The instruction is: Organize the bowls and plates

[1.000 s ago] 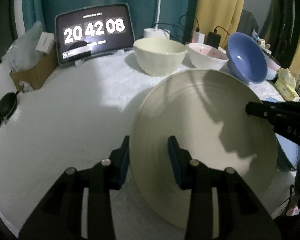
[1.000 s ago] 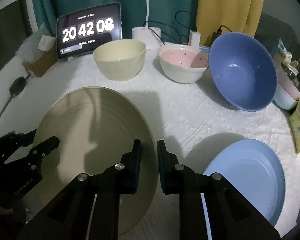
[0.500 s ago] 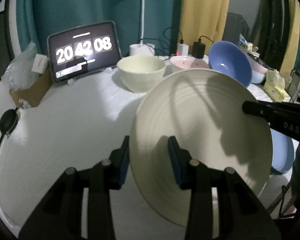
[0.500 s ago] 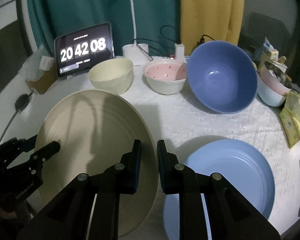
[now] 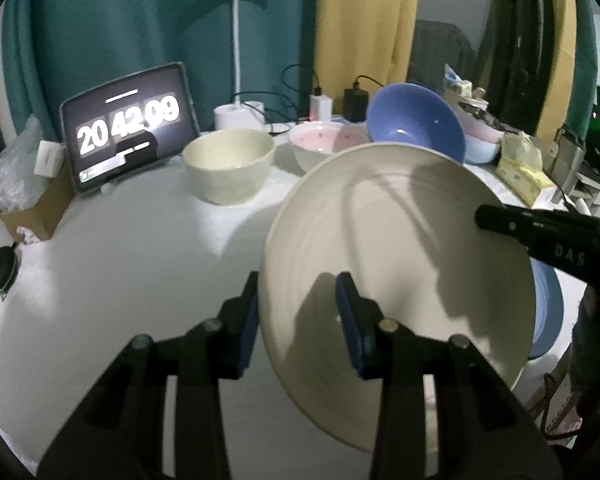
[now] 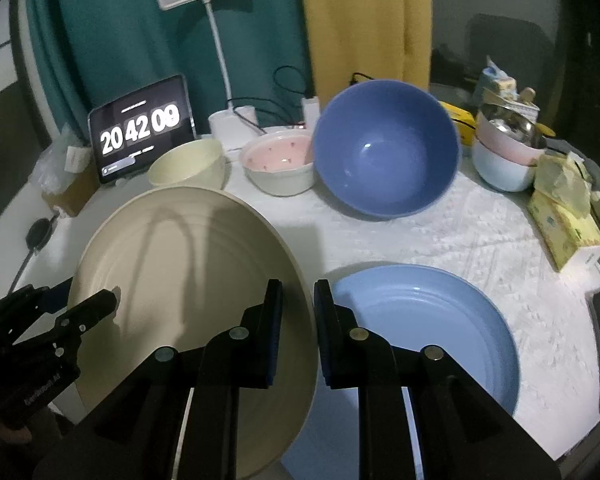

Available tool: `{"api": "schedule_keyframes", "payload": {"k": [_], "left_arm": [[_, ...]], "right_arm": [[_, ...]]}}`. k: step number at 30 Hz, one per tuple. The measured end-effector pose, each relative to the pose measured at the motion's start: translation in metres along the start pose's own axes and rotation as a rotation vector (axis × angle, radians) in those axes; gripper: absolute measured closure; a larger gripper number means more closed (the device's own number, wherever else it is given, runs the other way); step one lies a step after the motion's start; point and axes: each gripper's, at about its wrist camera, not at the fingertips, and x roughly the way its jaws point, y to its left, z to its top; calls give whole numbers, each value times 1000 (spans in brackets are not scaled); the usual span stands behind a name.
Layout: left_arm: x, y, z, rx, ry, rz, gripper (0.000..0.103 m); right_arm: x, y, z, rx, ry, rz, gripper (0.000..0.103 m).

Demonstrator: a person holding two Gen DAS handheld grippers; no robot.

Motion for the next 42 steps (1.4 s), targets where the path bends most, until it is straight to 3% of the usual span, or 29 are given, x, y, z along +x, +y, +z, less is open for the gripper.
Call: {"api": "schedule_keyframes", "payload": {"k": [42], "left_arm": [[26,-133,6,182,85,-41,65]], "right_arm": [[-26,-131,-34,183,-43,-40,84]]}}
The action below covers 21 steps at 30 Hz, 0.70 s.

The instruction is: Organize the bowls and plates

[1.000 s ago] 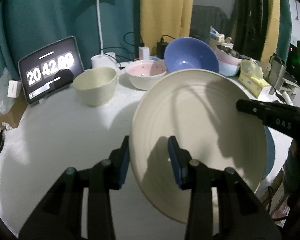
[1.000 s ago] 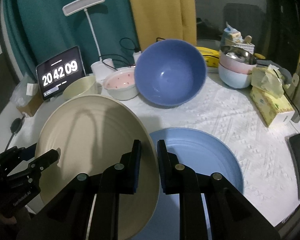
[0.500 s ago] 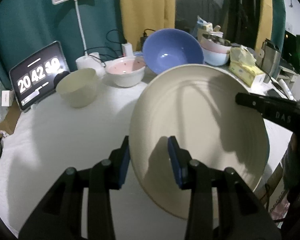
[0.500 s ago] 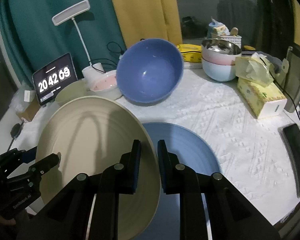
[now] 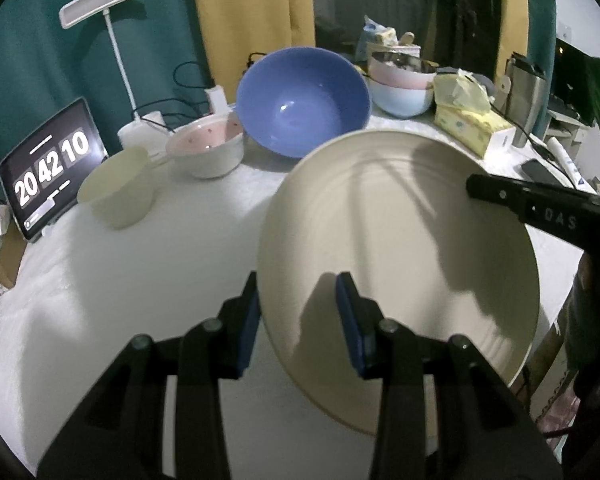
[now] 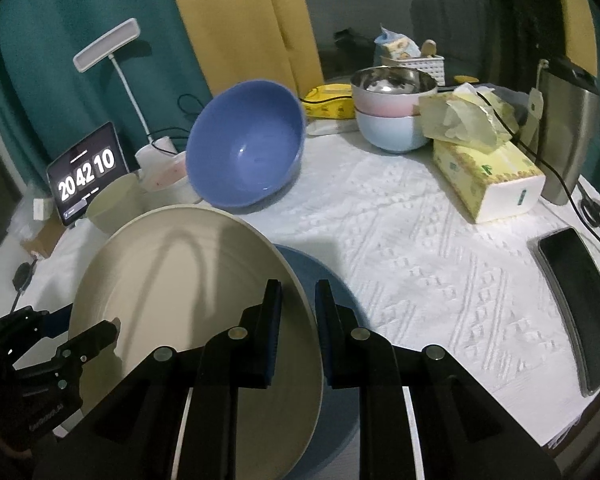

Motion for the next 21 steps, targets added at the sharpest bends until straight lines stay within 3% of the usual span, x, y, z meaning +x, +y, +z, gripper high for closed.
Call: {"api": "schedule_keyframes", "payload": {"k": [21], "left_arm": [[29,-20,5,72,42,33,64]], "right_arm": [[18,-22,-2,13,47,-33,84]]}}
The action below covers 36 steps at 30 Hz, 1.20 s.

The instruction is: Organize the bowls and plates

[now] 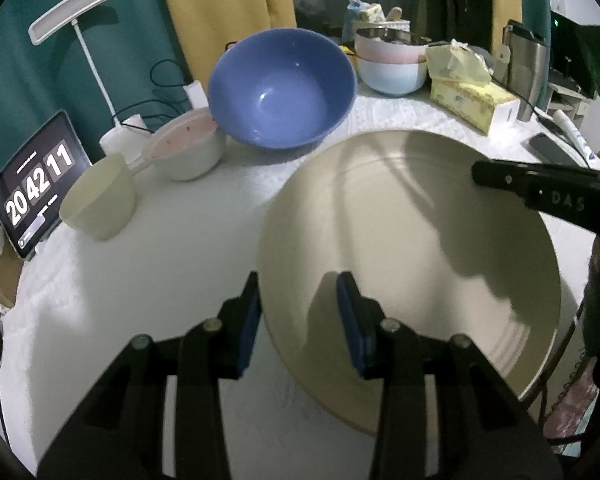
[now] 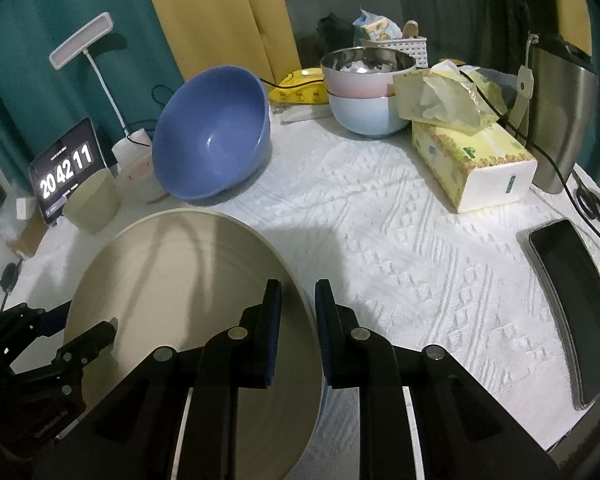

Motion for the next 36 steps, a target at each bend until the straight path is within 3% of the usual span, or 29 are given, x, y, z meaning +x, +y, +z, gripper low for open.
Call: {"api": "schedule_keyframes", "payload": {"k": [16,29,33,36], "left_arm": [[20,-5,3,17,52,2,61],[22,2,2,-26,47,-64,52],[12,9,2,-60,15,-66,51],[5,20,1,-107,-8,-85,51]], "right_arm": [[14,-1,1,7,40,-17,84],[20,-1,2,18,59,-23,81],[12,-4,5,45,33,-21,65],[2,-6,4,56,4,-23,58]]}}
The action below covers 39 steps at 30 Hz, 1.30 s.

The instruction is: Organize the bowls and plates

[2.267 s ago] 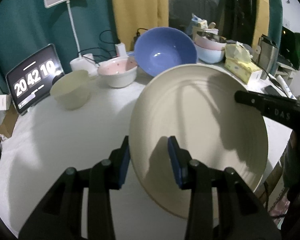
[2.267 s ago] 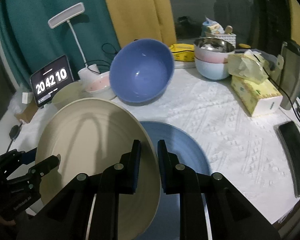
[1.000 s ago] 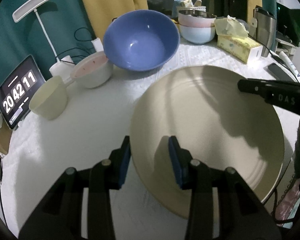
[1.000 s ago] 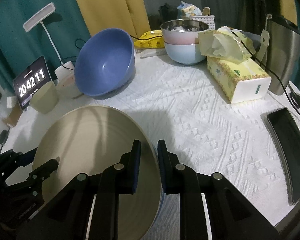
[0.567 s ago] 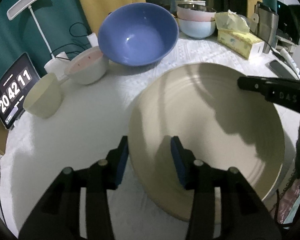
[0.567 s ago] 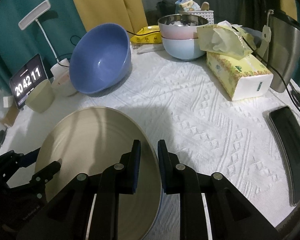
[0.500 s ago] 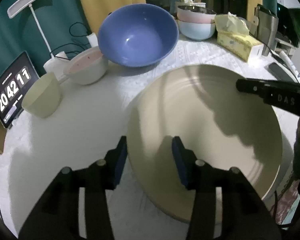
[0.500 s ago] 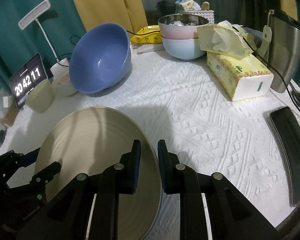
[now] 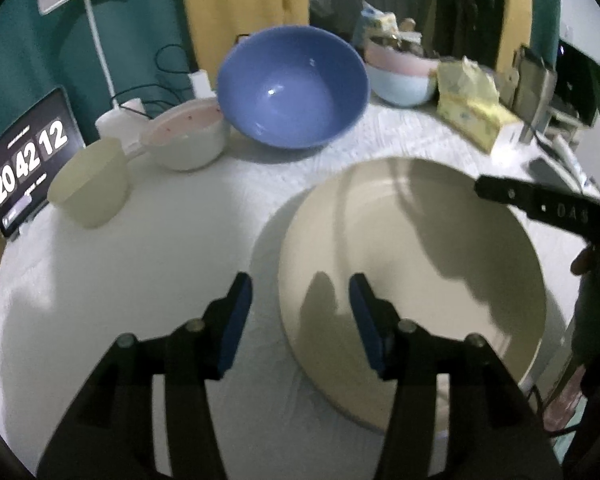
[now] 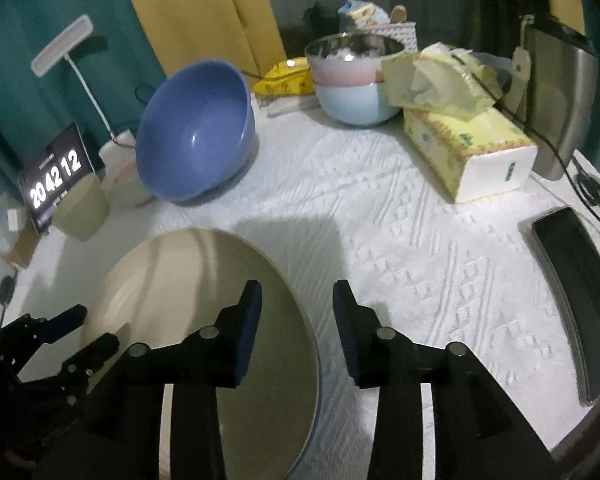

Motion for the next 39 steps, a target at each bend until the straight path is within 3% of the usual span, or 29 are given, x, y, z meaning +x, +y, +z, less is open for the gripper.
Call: {"api": "schedule_keyframes", "payload": {"k": [8,15,24,30,39], "left_arm": [[3,10,-5,-74,12,-56,50],[20,9,-13,-114,85,-101,50],[27,14,-14,-180,84,-177,50],[29,13,-14,-182,81,-208,50],[28,11,-15,-157,83,-221,51]], "right_arm": [[-7,-5,-9,18,6,-12,57],[-4,-7,-23,48,41,26,57],[6,-11,-40,109,84,91,57],[6,-4,-44,96,72,120,58],[6,0,-44,112,44,83,58]]}}
